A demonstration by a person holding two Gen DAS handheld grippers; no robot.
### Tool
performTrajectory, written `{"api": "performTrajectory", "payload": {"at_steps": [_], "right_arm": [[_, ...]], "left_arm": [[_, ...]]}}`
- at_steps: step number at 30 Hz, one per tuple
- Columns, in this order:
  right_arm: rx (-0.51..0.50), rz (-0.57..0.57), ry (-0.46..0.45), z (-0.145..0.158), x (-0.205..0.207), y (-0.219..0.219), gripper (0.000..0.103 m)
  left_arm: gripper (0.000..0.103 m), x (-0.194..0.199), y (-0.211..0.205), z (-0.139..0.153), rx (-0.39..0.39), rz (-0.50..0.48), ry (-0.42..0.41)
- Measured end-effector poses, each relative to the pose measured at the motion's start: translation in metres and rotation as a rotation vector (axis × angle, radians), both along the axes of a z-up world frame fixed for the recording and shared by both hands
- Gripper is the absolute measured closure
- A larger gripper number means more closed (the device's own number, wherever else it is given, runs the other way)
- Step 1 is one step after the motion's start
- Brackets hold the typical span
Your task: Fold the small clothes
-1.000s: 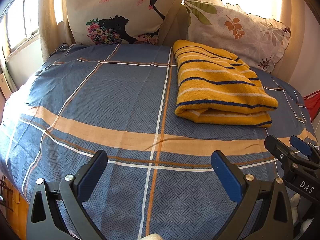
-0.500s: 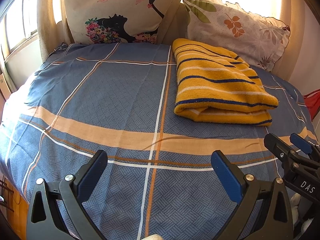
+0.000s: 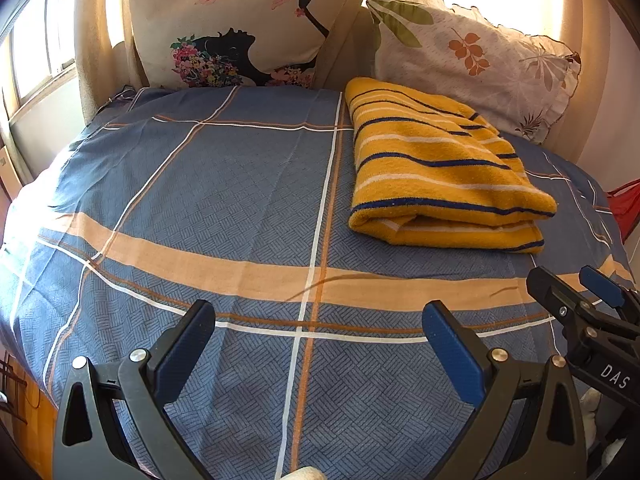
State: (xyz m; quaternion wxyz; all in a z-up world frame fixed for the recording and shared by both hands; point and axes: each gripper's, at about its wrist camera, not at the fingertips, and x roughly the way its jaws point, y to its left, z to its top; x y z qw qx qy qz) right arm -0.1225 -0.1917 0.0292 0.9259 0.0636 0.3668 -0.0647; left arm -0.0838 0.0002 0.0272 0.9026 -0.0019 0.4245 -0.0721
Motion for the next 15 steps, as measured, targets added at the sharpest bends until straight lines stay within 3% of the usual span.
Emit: {"api": "performTrajectory", "payload": {"at_steps": [15], "right_arm": [[0.0,0.009,-0.003,-0.0021,0.0009,0.003,0.0]], "left_arm": [[0.0,0.0022,0.0039,-0.0024,-0.011,0.006,0.007]]}}
